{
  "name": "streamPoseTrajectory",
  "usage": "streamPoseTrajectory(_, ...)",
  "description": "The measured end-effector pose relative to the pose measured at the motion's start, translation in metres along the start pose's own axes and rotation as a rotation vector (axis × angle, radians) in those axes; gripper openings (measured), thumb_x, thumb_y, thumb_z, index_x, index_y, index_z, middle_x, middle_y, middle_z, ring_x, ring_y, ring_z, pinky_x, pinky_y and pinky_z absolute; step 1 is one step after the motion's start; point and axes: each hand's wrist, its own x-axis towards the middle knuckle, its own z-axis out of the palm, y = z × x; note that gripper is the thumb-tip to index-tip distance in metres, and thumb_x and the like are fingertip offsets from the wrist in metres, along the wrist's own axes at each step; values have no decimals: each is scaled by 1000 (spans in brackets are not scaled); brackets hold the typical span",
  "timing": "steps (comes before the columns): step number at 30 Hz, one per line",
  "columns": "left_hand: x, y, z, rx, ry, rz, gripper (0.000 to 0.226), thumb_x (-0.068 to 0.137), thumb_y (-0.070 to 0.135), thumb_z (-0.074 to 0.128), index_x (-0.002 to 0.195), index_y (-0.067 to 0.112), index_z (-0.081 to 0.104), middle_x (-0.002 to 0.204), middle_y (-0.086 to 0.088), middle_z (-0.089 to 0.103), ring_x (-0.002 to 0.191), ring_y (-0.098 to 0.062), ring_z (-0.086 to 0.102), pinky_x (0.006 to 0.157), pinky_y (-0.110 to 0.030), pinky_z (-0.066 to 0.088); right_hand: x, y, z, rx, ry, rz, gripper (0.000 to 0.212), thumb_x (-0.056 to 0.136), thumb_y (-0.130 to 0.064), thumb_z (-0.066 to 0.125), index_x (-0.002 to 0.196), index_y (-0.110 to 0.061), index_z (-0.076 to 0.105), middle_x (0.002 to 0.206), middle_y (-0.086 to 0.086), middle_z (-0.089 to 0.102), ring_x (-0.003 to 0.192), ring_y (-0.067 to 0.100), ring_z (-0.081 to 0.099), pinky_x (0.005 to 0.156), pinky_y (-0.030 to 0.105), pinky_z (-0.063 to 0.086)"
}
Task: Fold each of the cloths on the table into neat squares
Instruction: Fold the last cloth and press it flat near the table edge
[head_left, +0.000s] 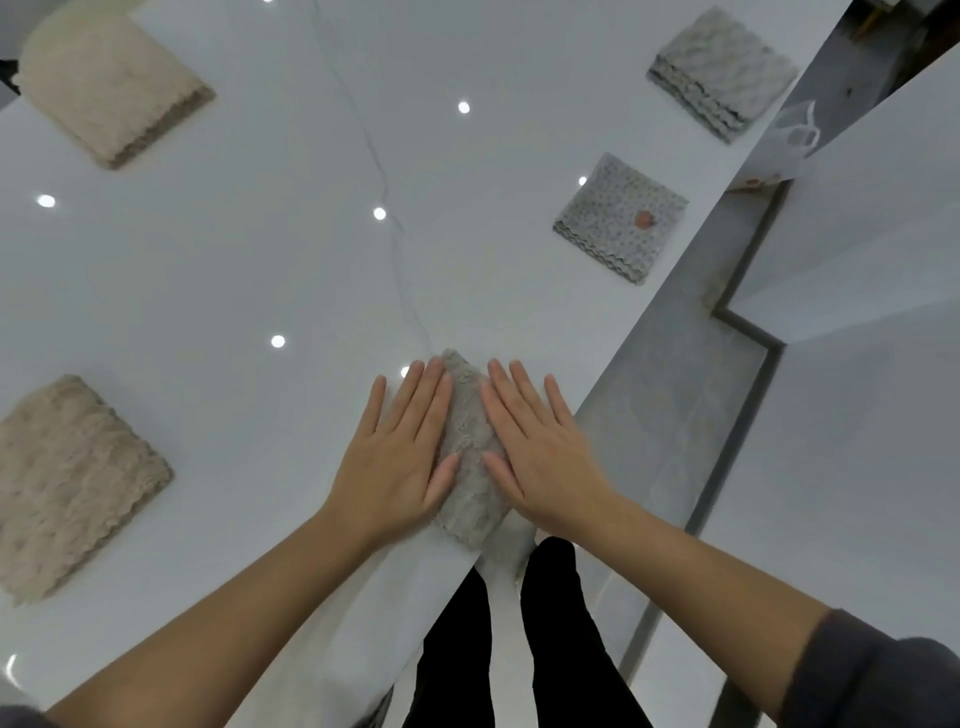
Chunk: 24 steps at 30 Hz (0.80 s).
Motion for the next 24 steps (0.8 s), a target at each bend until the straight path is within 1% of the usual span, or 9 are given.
streamPoseTrajectory(3,16,7,-17,-14,18,-50,69,99,43,26,154,3,15,162,-12,8,151,-25,5,121,-51,9,3,28,-14,64,-24,60,62,101,-40,26,154,-9,18,163,11,10,151,27,4,119,55,13)
streamPoseTrajectory(6,49,23,-27,-29,48,-105,67,99,41,28,154,3,15,162,-12,7,151,-26,3,121,-51,9,15,70,-29,99,-46,124,64,99,-42,21,155,-12,13,164,9,4,151,26,-1,120,55,9)
streamPoseTrajectory(10,104,60,-28,-55,73,-163,67,97,39,32,152,2,23,161,-16,15,149,-32,11,119,-53,13,28,134,-50,115,-33,145,66,97,-43,19,155,-13,15,163,8,6,151,27,2,120,52,6)
streamPoseTrajectory(12,132,81,-25,-84,84,-202,66,96,37,33,152,4,22,161,-15,14,149,-32,9,120,-52,10,37,168,-58,153,-34,148,66,96,-45,20,155,-16,14,164,6,5,151,25,-1,120,50,2)
streamPoseTrajectory(14,161,102,-18,-105,95,-262,66,96,37,28,153,6,21,162,-13,11,150,-31,6,120,-49,6,49,203,-65,180,-42,133,67,95,-47,19,156,-18,14,164,4,2,151,23,-4,120,49,-2)
streamPoseTrajectory(16,189,121,-10,-113,106,-350,66,95,39,23,153,5,20,162,-14,10,150,-33,6,120,-50,7,65,236,-71,182,-64,82,68,94,-50,15,156,-20,13,164,2,2,151,22,-5,120,49,-3)
streamPoseTrajectory(18,216,135,1,-128,133,-481,67,96,39,22,153,5,19,162,-15,8,149,-34,5,120,-51,8,88,266,-76,152,-96,-7,67,96,-50,13,156,-20,11,164,1,-1,151,21,-7,120,48,-5)
streamPoseTrajectory(21,262,153,16,-178,186,-691,68,95,36,27,154,5,14,162,-16,5,150,-34,1,120,-52,5,128,300,-81,81,-128,-175,60,103,-42,25,156,-19,8,164,0,-4,151,22,-7,121,50,-4)
streamPoseTrajectory(24,297,161,27,-226,230,-887,70,94,36,24,154,6,8,162,-16,1,150,-32,-4,120,-52,-1,161,316,-80,47,-172,-331,62,103,-39,31,156,-19,5,164,0,-6,151,22,-7,121,46,-6)
